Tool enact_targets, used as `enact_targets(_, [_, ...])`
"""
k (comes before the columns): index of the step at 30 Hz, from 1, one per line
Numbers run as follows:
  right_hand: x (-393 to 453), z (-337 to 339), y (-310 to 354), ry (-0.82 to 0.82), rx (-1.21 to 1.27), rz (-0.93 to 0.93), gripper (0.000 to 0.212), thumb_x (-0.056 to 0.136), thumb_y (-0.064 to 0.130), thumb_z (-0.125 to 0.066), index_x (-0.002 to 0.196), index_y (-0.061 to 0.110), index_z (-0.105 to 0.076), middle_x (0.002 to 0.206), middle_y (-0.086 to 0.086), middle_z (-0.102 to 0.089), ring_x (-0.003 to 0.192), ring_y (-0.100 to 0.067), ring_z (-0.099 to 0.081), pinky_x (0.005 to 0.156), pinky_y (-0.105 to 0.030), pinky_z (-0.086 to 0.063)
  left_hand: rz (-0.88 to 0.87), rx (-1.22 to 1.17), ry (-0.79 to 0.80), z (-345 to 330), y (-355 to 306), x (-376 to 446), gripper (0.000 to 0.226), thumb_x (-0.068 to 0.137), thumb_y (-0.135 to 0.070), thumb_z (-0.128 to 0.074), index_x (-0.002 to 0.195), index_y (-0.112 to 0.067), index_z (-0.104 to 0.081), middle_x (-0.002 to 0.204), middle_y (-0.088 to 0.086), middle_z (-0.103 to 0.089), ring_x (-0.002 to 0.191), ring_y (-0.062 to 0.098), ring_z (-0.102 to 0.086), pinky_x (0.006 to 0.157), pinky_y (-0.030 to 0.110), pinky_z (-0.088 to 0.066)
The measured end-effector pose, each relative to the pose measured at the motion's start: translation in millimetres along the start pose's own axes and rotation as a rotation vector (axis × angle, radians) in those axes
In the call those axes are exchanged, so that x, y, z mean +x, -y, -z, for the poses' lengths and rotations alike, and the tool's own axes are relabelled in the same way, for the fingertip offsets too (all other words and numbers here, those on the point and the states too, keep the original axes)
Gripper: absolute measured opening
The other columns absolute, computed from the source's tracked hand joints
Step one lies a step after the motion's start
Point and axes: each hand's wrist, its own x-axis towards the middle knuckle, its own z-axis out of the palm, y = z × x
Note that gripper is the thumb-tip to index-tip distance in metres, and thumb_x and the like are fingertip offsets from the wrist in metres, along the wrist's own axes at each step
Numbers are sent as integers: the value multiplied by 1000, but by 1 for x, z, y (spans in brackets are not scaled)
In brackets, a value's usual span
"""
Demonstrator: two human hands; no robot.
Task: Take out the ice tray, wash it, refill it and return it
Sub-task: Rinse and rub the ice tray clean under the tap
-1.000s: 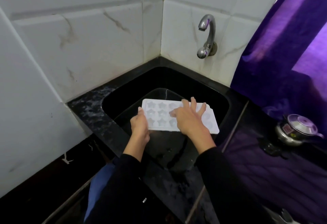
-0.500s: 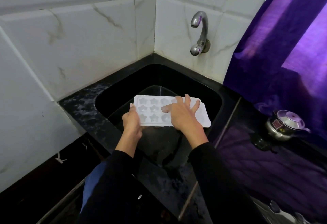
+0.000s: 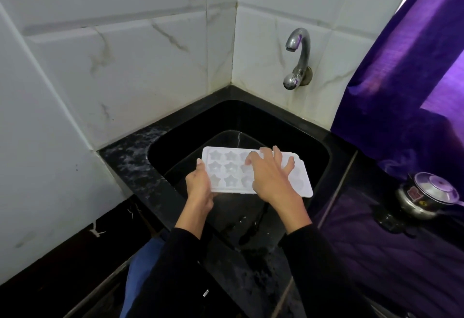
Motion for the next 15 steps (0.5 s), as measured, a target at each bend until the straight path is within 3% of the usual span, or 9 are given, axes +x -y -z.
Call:
enact_targets(9, [2,-6,18,40,-56,100,68,85,-8,-57,136,36,-51,161,-11,-6,149,-34,11,115,-61,9,-3,13,5,-3,-1,-6,36,102,-39,-35,84,-15,-57,88,9,-67,80,26,-67,79,44,-56])
enact_targets(15, [1,-5,18,41,-99,73,60,86,-6,-59,132,33,-56,159,-11,-14,149,-35,9,114,-62,10,-18,36,17,-4,0,-11,37,102,-37,-35,82,-16,-57,84,8,-67,75,24,-66,75,42,-56])
